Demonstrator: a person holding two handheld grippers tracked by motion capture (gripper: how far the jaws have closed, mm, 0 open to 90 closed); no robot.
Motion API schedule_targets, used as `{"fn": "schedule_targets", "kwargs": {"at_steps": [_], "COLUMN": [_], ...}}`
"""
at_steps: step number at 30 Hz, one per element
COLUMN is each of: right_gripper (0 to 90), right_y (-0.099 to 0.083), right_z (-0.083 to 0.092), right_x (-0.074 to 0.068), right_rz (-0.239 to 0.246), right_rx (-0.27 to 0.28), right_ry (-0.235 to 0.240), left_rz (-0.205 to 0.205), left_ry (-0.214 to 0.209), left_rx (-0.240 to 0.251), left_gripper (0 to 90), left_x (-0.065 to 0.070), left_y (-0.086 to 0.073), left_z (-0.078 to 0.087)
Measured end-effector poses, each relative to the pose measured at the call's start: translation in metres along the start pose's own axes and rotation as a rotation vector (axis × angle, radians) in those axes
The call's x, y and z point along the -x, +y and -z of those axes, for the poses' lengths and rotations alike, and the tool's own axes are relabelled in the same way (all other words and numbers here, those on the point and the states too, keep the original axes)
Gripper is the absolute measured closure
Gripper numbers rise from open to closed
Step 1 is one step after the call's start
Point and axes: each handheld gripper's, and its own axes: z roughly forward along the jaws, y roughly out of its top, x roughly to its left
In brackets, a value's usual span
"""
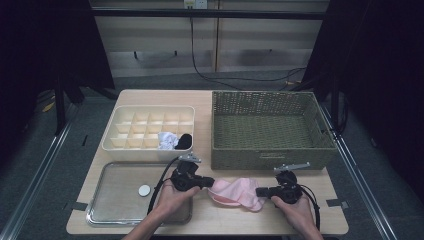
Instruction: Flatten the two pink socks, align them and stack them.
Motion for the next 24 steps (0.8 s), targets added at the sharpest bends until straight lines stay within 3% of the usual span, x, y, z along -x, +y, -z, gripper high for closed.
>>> {"fn": "schedule_targets", "kwargs": {"at_steps": [2,4,8,14,21,24], "right_gripper": [88.5,88.7,89.0,89.0,88.9,88.9], "right_y": [0.000,0.001,0.005,0.005,-0.003,-0.006], "right_z": [0.003,0.008,0.022,0.039,0.042,0.040], "right_x": [0.001,0.001,0.000,0.002,0.008,0.012], "right_rz": [-0.002,-0.013,-0.017,-0.023,-0.028,-0.041], "right_rx": [0.007,0.029,0.072,0.100,0.094,0.090], "right_ry": [0.001,0.032,0.054,0.062,0.012,0.018], "left_rz": [0.009,0.040,0.051,0.037,0.029,0.027], "left_ry": [0.000,-0.028,-0.044,-0.078,-0.071,-0.060], "left_rx": [0.010,0.043,0.067,0.087,0.047,0.009], "left_gripper": [87.4,87.5,87.6,87.3,85.1,85.7], "left_x": [-0.002,-0.004,-0.002,0.010,0.012,0.012], "left_y": [0.000,0.000,0.000,0.003,-0.001,-0.004], "left_z": [0.002,0.009,0.014,0.017,0.002,-0.005]}}
